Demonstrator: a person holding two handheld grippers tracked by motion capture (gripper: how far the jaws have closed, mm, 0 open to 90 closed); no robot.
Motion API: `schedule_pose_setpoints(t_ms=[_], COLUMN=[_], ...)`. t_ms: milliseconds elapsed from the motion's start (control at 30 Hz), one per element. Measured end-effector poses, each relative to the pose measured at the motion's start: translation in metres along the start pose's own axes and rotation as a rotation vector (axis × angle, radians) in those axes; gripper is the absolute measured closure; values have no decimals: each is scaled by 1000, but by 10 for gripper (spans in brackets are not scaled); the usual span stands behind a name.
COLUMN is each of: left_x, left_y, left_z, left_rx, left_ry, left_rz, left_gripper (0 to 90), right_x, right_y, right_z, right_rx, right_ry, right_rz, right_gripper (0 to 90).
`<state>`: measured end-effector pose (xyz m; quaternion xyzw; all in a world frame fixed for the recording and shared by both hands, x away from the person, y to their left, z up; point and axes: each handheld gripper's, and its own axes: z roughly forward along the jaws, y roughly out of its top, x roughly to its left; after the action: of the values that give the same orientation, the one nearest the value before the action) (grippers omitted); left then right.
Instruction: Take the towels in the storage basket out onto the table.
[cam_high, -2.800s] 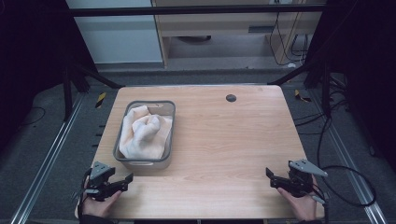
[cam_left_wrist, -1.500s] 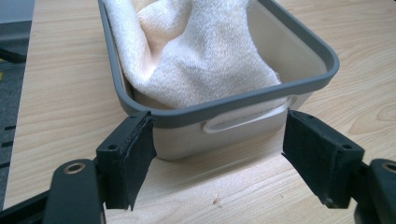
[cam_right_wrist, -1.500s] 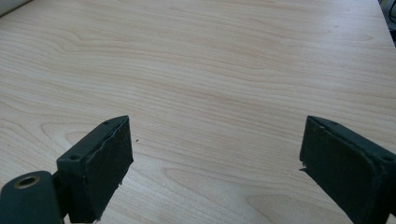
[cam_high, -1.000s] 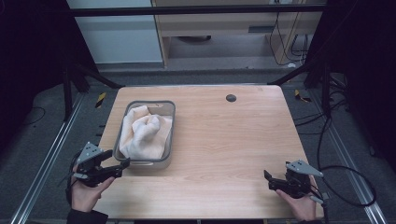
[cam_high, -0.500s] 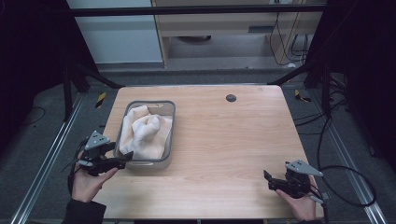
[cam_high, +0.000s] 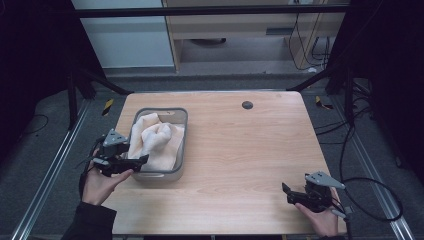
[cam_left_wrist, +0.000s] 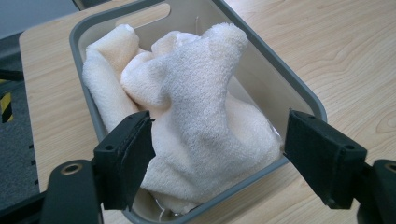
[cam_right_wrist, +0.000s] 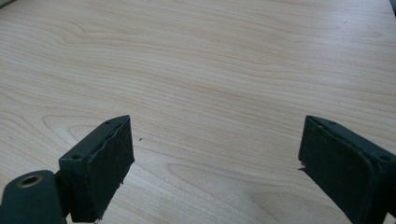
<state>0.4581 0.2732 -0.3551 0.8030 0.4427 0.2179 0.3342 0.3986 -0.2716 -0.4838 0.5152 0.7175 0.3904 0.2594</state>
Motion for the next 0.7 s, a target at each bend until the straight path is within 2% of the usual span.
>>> schedule_pose_setpoints(t_ms=[700], left_x=[-3], left_y=[24], left_z=[34], left_rx=[99], left_ry=[15], left_rz=[32], left_gripper=[243], right_x=[-1], right_y=[0], right_z=[2], right_rx=[10], right_ry=[4], right_rz=[-10], right_gripper=[103])
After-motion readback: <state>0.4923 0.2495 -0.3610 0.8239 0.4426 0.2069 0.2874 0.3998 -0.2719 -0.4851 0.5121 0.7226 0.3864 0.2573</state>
